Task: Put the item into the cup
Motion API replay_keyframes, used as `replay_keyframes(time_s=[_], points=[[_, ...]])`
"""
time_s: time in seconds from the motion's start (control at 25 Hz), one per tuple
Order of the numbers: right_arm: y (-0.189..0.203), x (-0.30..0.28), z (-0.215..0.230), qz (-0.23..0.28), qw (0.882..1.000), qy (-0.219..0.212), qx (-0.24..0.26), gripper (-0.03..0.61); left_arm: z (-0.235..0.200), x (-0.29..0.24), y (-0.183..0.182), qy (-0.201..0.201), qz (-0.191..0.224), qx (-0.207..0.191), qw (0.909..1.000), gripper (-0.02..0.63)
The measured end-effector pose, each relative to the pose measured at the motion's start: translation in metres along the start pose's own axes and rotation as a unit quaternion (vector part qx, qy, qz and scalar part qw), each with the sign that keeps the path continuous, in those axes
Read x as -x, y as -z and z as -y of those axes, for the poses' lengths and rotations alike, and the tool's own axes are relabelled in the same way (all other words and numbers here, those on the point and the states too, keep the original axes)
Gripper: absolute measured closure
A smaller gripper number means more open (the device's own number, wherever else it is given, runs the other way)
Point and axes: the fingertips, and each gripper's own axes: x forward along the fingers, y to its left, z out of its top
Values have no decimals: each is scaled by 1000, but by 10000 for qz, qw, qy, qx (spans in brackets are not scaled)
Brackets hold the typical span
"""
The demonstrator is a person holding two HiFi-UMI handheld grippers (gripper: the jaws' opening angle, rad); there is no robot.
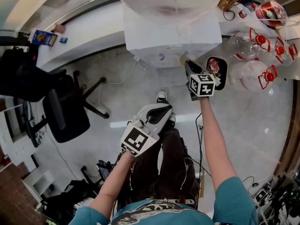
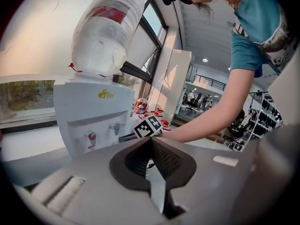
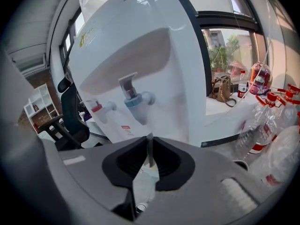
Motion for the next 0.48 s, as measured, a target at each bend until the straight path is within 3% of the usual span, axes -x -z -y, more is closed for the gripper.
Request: replay_keyframes(time_s=[0.48], points=[[2, -23, 13, -196, 9996, 178, 26, 535, -2, 3, 11, 16, -91, 50, 9999, 612]])
